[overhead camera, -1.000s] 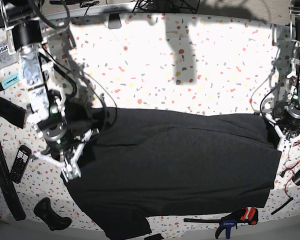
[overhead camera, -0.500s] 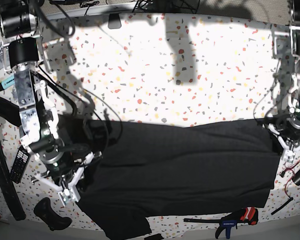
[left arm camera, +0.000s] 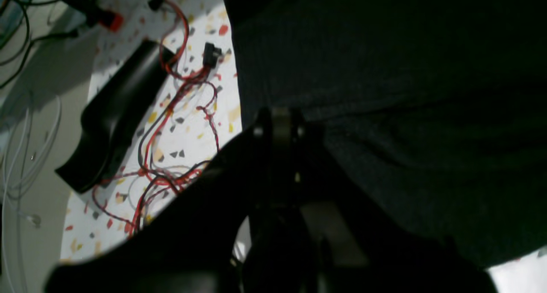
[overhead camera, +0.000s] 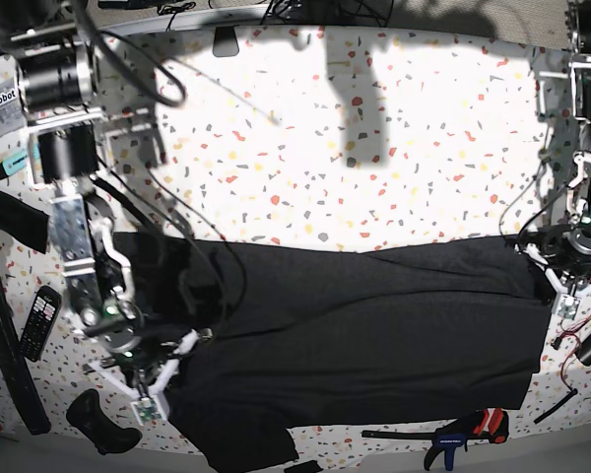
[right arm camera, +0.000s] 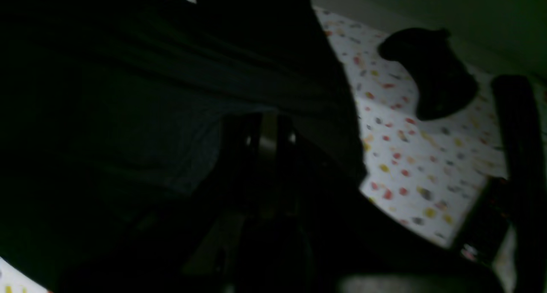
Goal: Fold the T-shirt properly
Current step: 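Lower the folded edge onto the shirt body and hold with both grippers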
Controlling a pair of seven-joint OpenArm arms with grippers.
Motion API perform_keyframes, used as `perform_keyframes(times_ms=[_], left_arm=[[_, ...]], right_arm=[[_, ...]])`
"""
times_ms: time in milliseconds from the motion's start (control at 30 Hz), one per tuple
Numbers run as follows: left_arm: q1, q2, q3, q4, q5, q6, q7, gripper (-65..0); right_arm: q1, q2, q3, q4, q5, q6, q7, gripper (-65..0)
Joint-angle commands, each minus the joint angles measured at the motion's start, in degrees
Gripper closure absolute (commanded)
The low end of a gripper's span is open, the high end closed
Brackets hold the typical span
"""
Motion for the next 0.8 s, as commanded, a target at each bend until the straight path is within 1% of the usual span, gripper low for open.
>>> perform_keyframes(times_ms=[0,67,167,233,333,400,533,600,667,767], left_arm=[[-1.55,-1.14,-0.52,0.94,-0.33,0.39,-1.66,0.0],[-1.53,-1.16,-0.52,0.94,-0.33,0.39,-1.62,0.0],[-1.55,-1.16,-0.52,0.94,-0.33,0.42,-1.4,0.0],[-1.53,-1.14,-0.52,0.94,-0.33,0.44,-1.4,0.0],[-1.55,-1.14,-0.52,0.94,-0.33,0.44,-1.44,0.0],[-1.55,-1.16,-0.52,0.94,-0.33,0.44,-1.42,0.0],[-1.55,-1.16,-0.52,0.94,-0.31,0.44,-1.44,0.0],[-1.53,-1.16,-0.52,0.94,0.28,0.46,-1.79,0.0],[-1.53,-1.16,-0.52,0.94,1.81,0.46,-2.8,0.0],[-1.55,-1.14,-0.52,0.94,1.79,0.46,-5.25,0.0]], right_arm=[[2.62,-0.13,0.39,-0.28,-0.28,0.35,1.46,0.0],[3.82,-1.09,0.39,-2.78,-0.5,0.35,1.51,0.0],[4.87,-1.99,0.39,-5.6,-3.54,0.09,1.51,0.0],[4.9,-2.14,0.39,-6.49,-4.98,-2.29,1.49,0.0],[4.92,-2.12,0.39,-6.62,-6.84,-5.03,1.36,0.0],[4.92,-2.12,0.39,-6.62,-7.98,-6.6,1.36,0.0],[4.92,-2.12,0.39,-6.62,-8.13,-9.01,1.33,0.0],[4.92,-2.14,0.39,-6.62,-9.86,-10.36,1.33,0.0],[4.92,-2.1,0.39,-6.62,-11.26,-10.64,1.36,0.0],[4.9,-2.12,0.39,-6.62,-12.24,-10.62,1.31,0.0]])
